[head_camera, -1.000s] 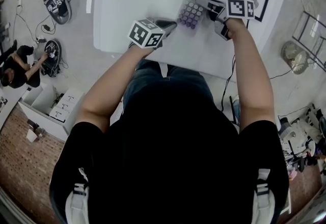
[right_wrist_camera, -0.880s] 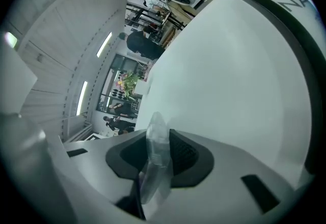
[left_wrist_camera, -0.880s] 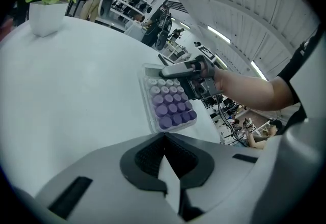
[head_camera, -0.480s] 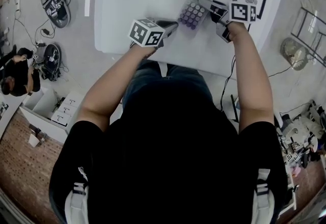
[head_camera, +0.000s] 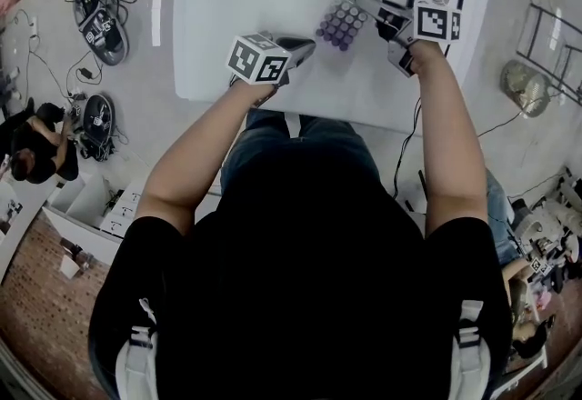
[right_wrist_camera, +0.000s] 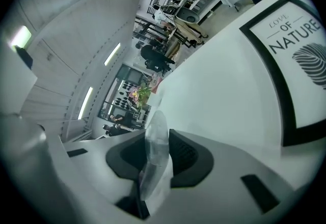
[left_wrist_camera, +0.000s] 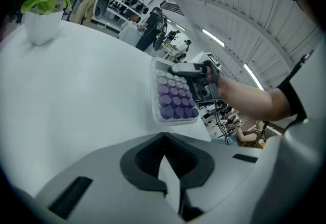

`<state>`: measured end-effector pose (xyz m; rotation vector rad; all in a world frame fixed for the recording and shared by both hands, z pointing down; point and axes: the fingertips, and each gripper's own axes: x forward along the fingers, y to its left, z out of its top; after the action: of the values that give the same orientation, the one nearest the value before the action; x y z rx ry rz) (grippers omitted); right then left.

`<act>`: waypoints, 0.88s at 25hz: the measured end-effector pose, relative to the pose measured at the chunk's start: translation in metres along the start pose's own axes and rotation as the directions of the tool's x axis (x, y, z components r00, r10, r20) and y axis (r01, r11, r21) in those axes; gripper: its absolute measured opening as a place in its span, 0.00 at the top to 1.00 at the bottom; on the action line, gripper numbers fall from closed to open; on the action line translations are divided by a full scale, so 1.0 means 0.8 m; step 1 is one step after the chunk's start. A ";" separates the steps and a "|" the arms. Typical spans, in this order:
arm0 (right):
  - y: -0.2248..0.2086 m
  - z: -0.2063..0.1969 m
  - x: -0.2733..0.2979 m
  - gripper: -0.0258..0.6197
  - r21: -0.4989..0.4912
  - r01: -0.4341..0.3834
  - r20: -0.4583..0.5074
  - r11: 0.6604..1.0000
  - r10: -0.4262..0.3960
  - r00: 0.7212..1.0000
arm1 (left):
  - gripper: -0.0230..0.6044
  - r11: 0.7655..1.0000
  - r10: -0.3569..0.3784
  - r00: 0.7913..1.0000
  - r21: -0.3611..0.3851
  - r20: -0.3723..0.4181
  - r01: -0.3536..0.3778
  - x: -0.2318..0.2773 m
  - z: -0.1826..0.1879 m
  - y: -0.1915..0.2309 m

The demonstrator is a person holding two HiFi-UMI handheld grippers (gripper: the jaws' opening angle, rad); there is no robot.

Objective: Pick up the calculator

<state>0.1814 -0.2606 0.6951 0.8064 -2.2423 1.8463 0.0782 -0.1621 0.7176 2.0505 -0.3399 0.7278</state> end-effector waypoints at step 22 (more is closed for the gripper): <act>0.152 0.025 -0.037 0.79 -0.152 -0.038 0.078 0.988 0.050 0.996 | 0.93 0.993 -0.017 0.998 0.122 0.055 0.010 -0.110 0.061 -0.032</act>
<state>0.1539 -0.2565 0.5713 0.8269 -2.4335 1.6654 0.0393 -0.1921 0.6261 2.1893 -0.3204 0.6983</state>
